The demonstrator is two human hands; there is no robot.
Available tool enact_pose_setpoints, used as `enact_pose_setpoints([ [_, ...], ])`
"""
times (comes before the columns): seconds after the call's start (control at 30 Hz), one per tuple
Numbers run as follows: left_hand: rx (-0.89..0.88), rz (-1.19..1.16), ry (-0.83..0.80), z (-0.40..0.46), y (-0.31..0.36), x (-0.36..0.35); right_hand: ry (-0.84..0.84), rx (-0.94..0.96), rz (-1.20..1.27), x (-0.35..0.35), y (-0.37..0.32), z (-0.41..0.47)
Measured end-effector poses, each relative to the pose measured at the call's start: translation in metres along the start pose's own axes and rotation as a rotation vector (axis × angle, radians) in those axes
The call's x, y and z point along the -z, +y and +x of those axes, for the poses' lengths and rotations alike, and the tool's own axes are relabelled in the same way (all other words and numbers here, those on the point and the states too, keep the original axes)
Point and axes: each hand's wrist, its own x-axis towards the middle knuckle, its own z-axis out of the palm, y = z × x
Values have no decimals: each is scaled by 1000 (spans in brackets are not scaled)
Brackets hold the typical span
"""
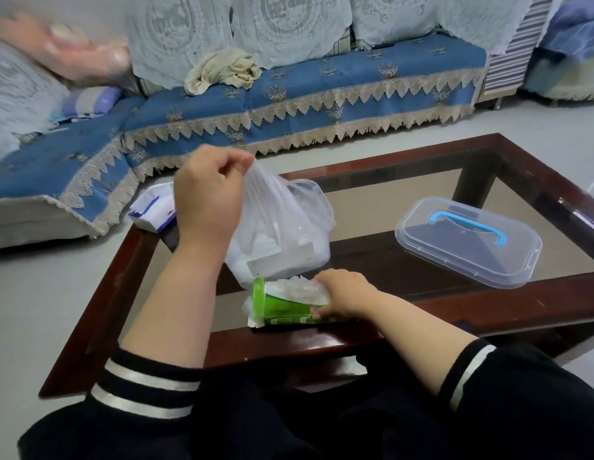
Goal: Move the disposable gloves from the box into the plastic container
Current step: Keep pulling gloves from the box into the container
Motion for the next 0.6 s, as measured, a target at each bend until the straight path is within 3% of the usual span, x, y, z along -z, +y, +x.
enact_pose_setpoints([
  [0.1, -94, 129, 187, 27, 1, 10, 15, 15, -4, -3, 2, 1],
  [0.2, -158, 275, 180, 25, -15, -10, 19, 26, -2, -3, 3, 2],
  [0.33, -81, 398, -188, -4, -60, -57, 27, 25, -30, -4, 5, 3],
  [0.5, -34, 601, -526, -16, -93, -90, 18, 25, -29, -6, 7, 7],
  [0.6, 93, 656, -775, -13, -103, -105, 17, 17, -5, -6, 8, 5],
])
